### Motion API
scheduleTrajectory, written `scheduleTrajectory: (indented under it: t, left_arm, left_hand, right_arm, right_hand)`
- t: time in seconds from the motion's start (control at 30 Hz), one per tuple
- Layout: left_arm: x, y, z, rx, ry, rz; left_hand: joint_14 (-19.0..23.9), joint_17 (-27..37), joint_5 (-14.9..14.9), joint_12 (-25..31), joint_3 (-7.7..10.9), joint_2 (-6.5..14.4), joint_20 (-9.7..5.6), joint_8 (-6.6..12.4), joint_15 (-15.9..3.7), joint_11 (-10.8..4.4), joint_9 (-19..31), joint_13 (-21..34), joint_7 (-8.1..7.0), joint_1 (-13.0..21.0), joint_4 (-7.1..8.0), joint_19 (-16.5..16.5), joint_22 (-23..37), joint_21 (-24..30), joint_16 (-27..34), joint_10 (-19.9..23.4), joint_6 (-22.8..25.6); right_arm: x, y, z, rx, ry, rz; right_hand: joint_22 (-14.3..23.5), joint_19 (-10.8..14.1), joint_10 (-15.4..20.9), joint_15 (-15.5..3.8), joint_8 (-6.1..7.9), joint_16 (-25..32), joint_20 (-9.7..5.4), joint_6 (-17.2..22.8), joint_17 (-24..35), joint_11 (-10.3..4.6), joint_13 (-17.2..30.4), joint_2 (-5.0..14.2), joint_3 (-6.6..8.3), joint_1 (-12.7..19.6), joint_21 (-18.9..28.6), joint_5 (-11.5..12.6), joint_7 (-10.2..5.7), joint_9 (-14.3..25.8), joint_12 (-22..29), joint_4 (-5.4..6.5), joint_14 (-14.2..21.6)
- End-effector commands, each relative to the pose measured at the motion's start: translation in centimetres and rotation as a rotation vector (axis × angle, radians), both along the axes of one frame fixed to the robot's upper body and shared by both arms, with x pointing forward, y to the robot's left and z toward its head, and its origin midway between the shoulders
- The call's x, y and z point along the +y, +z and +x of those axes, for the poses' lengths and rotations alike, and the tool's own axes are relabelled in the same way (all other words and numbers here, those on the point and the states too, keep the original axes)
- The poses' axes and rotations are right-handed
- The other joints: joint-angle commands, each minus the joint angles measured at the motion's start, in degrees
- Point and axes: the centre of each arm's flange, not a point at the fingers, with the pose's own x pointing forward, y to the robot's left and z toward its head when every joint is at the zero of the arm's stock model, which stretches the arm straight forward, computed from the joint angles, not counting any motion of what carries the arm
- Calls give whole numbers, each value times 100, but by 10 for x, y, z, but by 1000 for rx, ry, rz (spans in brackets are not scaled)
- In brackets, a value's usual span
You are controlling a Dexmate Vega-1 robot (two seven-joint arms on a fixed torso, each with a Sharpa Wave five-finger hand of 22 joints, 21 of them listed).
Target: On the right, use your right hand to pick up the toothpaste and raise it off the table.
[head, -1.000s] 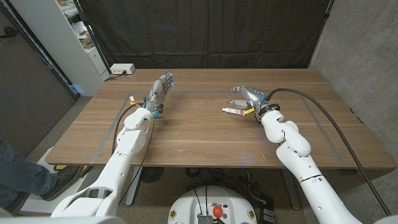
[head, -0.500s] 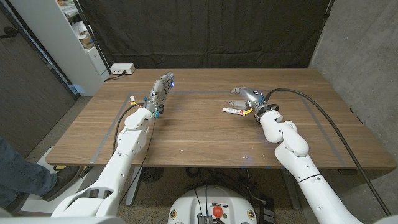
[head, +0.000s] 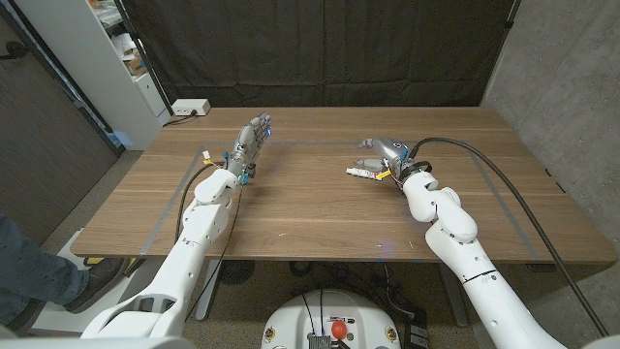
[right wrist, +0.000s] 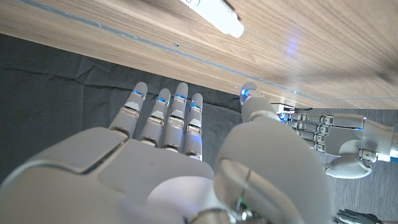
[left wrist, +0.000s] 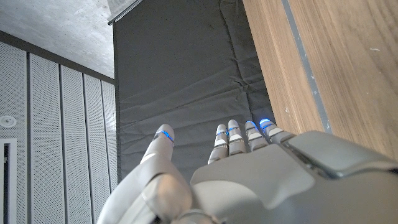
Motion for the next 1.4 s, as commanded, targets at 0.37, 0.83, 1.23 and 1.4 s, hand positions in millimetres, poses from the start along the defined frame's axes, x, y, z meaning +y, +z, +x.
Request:
scheduleTrajectory:
  t: [0.37,0.83,1.23,1.4]
  left_arm:
    - [1,1,-1,-1,5,5]
    - [2,6,-4,-4,10,16]
    - [-1,9,-5,-9,4,22]
    - [-1,11,-5,-13,9,23]
  left_hand:
    - [-20,27,-8,-17,-4,29,31,-19,43,-8,10,21,14,68,-10,-16,30,-26,-9,36,37]
    - [-23,27,-9,-24,-9,34,45,-19,44,-13,10,22,12,76,-10,-26,31,-41,-9,33,39]
    - [-36,27,-10,-25,-15,34,45,-22,32,-23,10,23,4,80,-9,-27,31,-50,-13,40,33]
    - [-43,28,-11,-29,-18,34,41,-26,19,-28,10,24,-2,82,-9,-28,32,-53,-15,34,23]
  right_arm:
    - [5,-8,6,-15,-42,-33]
    - [6,-15,11,-25,-51,-37]
    - [6,-20,11,-35,-72,-56]
    - [8,-24,11,-45,-78,-69]
  right_hand:
    - [35,62,-2,22,-30,32,32,31,26,-31,25,-21,-15,80,-26,-12,9,7,-39,9,112]
    - [36,131,71,-42,-14,55,44,149,32,-49,35,-17,-25,119,-16,-6,-67,9,-43,8,208]
    - [37,169,46,-93,1,62,55,301,43,-89,43,12,-34,189,-25,4,-147,11,-94,6,262]
    - [38,168,12,-100,-12,55,52,295,46,-83,45,22,-35,214,-31,5,-147,11,-115,2,252]
